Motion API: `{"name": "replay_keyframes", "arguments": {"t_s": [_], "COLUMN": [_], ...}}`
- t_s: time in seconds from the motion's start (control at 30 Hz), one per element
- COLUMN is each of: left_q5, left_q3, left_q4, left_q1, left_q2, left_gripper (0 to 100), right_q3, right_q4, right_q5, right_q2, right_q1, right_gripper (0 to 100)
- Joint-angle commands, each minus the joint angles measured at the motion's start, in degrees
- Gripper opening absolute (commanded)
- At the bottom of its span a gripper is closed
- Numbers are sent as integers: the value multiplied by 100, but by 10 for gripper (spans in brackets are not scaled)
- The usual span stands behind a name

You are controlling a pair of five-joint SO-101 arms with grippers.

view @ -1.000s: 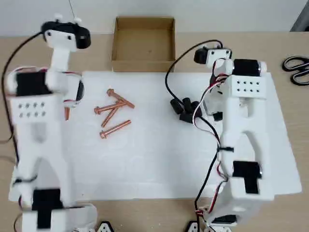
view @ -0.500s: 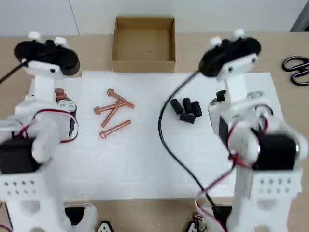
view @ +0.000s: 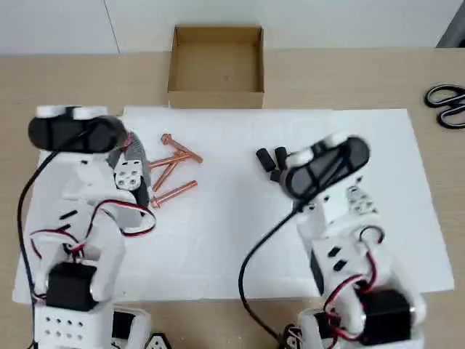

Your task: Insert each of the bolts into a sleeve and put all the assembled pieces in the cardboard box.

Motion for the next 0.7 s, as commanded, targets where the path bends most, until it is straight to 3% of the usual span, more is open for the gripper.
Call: {"name": "replay_keyframes", "arguments": {"t_s": [0.0, 0.2, 0.37, 0.67], "left_q5": [466, 835, 870, 870], "left_q3": [31, 233, 251, 215], "left_q4": [-308, -343, -835, -1108], "left_q1": [281, 958, 1029, 1881], "left_q2": [-185, -176, -167, 712], "left_gripper": [6, 6, 6, 6], "right_q3": [1160, 2716, 3349, 3965], "right_q4": [-541, -1376, -2114, -3679], "right_q5": [-70, -220, -1301, -1433], "right_q2": [-963, -2659, -1947, -382], "right_q1": [-338, -470, -541, -1622], "right_gripper": [7, 6, 6, 3]}}
